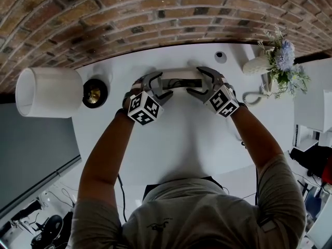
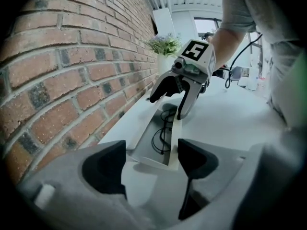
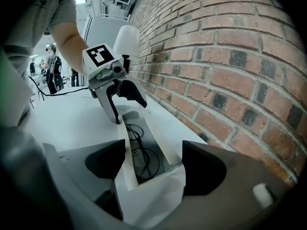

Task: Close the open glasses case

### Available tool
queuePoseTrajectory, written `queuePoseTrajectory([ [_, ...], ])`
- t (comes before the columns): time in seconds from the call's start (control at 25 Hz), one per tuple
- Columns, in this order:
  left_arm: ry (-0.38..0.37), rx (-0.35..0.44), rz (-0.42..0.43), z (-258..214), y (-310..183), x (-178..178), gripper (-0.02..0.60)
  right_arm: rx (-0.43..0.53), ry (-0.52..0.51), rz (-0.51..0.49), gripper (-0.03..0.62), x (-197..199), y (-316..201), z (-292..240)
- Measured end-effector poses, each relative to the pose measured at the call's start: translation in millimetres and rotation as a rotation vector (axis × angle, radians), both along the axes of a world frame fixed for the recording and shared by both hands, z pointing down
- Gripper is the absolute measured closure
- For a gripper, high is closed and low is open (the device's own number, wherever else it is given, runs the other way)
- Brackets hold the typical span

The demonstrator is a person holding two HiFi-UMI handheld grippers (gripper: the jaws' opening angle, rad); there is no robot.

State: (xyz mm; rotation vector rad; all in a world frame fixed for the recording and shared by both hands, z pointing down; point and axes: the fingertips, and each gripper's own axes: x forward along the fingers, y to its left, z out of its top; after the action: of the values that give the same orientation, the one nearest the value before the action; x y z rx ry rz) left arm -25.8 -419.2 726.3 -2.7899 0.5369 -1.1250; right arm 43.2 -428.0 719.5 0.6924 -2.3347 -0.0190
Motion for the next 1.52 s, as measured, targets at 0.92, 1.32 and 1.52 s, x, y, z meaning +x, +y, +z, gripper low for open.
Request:
queuePoseTrajectory([
  [0.92,-0.087,-0.042,0.065,5.9,33.6,-5.9,0.299,-0.062,0.096,-0.094,0.204,-10.9,34.3,12.9],
  [1.32,-0.075,-0.079,0.065,-4.2,41.2,-3.6,0.288,-0.107,0.052,-0.057,0.202,-13.7,32.7,4.2],
  [1.52,0.007,-0.098,0.042,-33.9,51.4,0.7,0.288,-0.093,-0.004,-0.038,0.203,-18.8,39.0,-24.3],
])
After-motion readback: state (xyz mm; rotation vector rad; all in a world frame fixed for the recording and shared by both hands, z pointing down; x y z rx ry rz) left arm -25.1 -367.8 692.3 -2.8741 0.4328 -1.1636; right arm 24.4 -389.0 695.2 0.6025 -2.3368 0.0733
